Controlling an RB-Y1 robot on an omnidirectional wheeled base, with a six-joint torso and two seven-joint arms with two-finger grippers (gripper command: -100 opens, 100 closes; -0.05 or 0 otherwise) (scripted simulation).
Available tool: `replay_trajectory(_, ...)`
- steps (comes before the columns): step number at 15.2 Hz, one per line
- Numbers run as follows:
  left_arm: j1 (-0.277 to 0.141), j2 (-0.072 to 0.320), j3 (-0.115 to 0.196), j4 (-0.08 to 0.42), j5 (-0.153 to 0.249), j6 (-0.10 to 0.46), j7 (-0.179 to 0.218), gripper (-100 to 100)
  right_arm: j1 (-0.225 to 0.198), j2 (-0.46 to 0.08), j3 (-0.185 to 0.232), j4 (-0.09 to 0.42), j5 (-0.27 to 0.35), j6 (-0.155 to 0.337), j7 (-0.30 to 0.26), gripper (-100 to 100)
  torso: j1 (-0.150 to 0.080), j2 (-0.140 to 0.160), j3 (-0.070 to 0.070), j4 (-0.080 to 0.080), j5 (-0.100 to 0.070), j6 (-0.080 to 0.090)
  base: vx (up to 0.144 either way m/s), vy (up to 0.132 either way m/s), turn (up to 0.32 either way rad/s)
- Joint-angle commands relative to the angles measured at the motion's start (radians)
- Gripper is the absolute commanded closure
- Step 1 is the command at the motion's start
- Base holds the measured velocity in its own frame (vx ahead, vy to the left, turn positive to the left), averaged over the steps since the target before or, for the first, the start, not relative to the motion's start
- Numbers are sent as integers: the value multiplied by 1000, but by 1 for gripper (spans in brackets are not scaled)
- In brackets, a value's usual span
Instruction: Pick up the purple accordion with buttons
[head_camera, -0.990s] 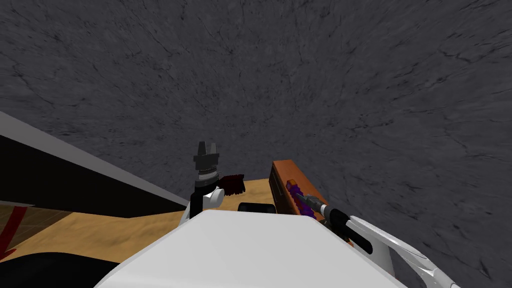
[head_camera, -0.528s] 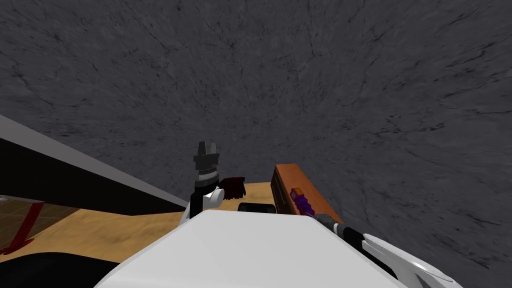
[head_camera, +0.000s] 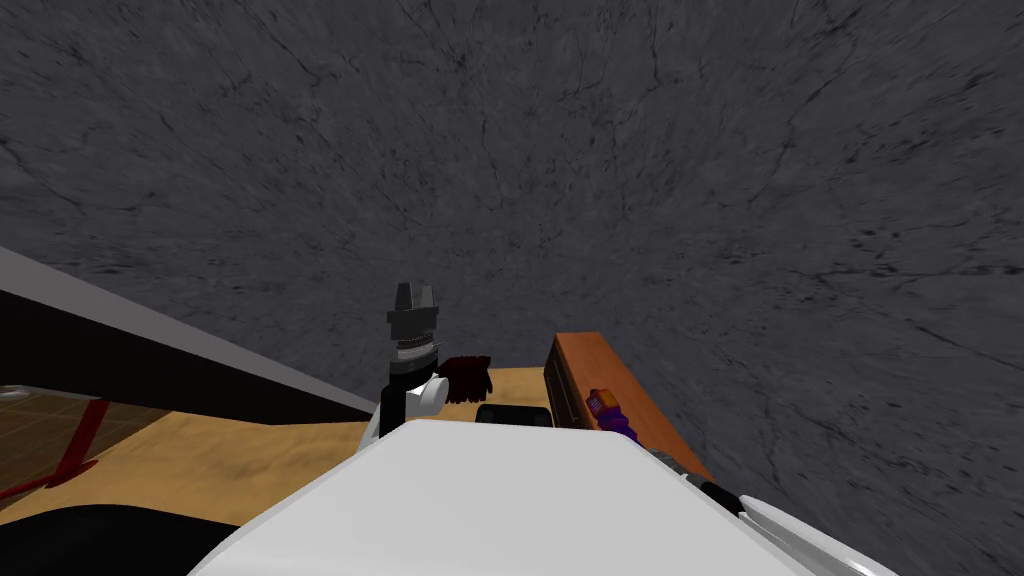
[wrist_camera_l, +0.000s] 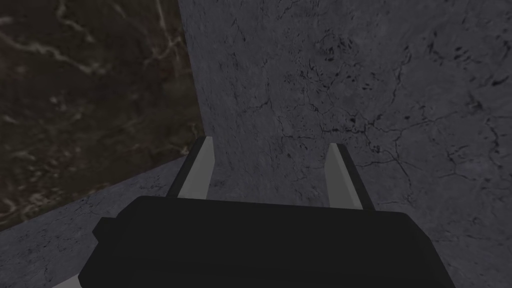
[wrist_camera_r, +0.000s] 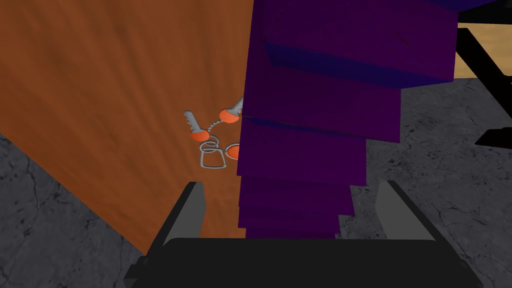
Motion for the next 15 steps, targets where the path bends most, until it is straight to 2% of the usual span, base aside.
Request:
replay_trajectory(1,0,0,0,0,0,0,0,0,-11,29,2,31,5,-8,7,-100,0,0,0,0,0,0,-23,-4,75)
replay_trajectory(3,0,0,0,0,0,0,0,0,-21,57,2,60,9,-14,13,-100,0,2,1,0,0,0,-24,-4,59)
replay_trajectory(4,0,0,0,0,0,0,0,0,-18,41,4,43,6,-9,8,-100,0,2,1,1,0,0,-13,-2,29)
replay_trajectory(5,0,0,0,0,0,0,0,0,-20,45,5,49,6,-11,10,100,0,2,1,1,0,0,0,0,0)
replay_trajectory(9,0,0,0,0,0,0,0,0,-20,46,5,47,6,-12,9,100,0,1,1,0,1,0,0,0,0)
replay_trajectory(10,0,0,0,0,0,0,0,0,-4,11,1,12,2,-4,3,100,0,1,1,0,1,0,9,2,-80)
replay_trajectory(13,0,0,0,0,0,0,0,0,9,-27,0,-25,-4,4,-5,100,2,1,1,1,3,1,17,4,-97)
replay_trajectory(14,0,0,0,0,0,0,0,0,12,-36,0,-35,-5,6,-7,100,2,1,1,1,4,1,17,5,-81)
replay_trajectory(15,0,0,0,0,0,0,0,0,10,-23,-1,-22,-3,3,-3,100,3,1,1,1,5,1,9,3,-28)
